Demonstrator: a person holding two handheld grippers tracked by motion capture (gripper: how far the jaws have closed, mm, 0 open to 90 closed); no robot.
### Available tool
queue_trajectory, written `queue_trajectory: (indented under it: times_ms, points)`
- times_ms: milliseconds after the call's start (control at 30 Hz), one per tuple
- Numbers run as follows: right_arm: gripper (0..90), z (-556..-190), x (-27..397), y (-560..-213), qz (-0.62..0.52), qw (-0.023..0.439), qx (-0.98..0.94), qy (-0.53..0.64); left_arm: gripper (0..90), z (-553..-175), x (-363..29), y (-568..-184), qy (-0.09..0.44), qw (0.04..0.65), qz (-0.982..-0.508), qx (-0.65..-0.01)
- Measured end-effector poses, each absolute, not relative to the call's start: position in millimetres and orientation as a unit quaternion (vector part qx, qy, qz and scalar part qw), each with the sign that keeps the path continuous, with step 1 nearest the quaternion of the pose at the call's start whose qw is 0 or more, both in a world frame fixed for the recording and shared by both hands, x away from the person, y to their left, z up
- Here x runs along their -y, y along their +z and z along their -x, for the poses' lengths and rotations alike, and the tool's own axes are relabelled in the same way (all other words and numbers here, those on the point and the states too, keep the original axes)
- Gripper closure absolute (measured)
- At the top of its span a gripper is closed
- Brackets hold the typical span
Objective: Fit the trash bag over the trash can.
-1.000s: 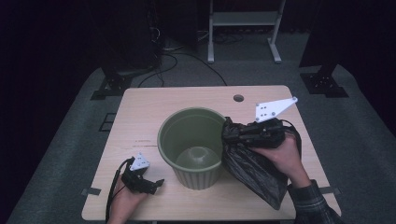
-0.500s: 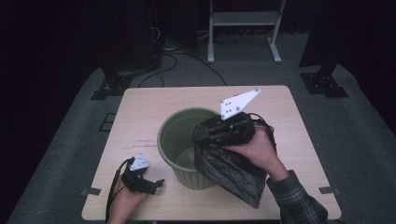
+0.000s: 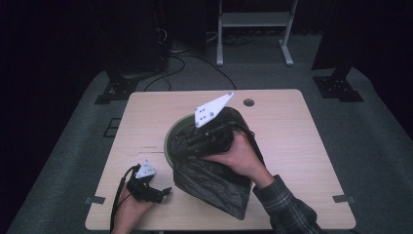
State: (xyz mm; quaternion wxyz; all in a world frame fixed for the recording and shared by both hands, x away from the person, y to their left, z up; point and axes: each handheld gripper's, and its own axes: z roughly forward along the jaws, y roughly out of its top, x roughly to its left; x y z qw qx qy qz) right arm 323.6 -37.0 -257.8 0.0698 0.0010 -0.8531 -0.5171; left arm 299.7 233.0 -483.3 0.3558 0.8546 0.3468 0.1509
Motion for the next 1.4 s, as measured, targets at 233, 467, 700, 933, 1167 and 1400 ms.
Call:
queue_trajectory:
  times_ms: [233, 467, 700, 933, 1167, 1400]
  points:
    - [88.2, -326, 12, -257, -0.012, 0.088, 0.849, -0.521, 0.0, -300, -233, -483, 0.151, 0.356, -0.855, -0.346]
    - [88.0, -331, 0, -257, -0.014, 0.117, 0.831, -0.544, 0.0, -299, -233, -483, 0.151, 0.356, -0.855, -0.344]
    - [87.9, -343, 15, -262, 0.018, 0.092, 0.841, -0.533, 0.0, -299, -233, -483, 0.149, 0.356, -0.856, -0.344]
    - [87.6, -362, 44, -270, 0.069, 0.061, 0.847, -0.523, 0.0, -300, -233, -483, 0.15, 0.356, -0.856, -0.344]
    - [86.8, -374, 65, -275, 0.102, 0.039, 0.851, -0.514, 0.0, -300, -233, -483, 0.15, 0.356, -0.856, -0.344]
    - [85.6, -379, 79, -279, 0.121, 0.015, 0.861, -0.493, 0.0, -300, -233, -483, 0.15, 0.356, -0.856, -0.344]
